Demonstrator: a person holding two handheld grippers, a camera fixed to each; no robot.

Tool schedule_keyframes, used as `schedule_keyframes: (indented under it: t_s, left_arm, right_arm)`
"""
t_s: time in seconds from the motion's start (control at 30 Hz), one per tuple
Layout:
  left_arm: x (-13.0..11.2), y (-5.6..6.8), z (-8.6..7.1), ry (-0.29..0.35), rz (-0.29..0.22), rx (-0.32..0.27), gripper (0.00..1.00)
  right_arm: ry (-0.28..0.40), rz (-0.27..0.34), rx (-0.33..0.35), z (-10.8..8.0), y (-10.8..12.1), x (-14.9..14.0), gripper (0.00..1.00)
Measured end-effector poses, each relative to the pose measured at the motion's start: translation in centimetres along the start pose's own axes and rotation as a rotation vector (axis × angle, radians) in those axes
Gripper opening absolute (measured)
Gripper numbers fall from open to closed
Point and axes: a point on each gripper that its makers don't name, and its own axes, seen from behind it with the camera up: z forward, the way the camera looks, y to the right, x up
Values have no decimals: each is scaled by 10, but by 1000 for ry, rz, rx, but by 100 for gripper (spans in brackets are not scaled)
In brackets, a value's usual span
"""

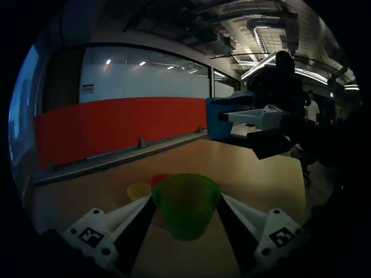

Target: Pour water

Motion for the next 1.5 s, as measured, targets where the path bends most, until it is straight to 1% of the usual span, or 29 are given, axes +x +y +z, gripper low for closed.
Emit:
schedule_keyframes:
  t_s: [0.47, 0.97, 1.3, 1.5]
  left_arm:
    - [10, 5, 2, 26, 2, -8, 87]
    - [18, 10, 7, 34, 2, -21, 87]
    - [26, 14, 11, 46, 9, -30, 87]
    - [30, 16, 14, 50, 11, -35, 87]
  right_arm:
    - [10, -133, 16, 15, -3, 18, 91]
    - [30, -283, 19, 31, -5, 43, 91]
    - [42, -390, 12, 40, 1, 59, 91]
    - [52, -453, 10, 45, 1, 68, 91]
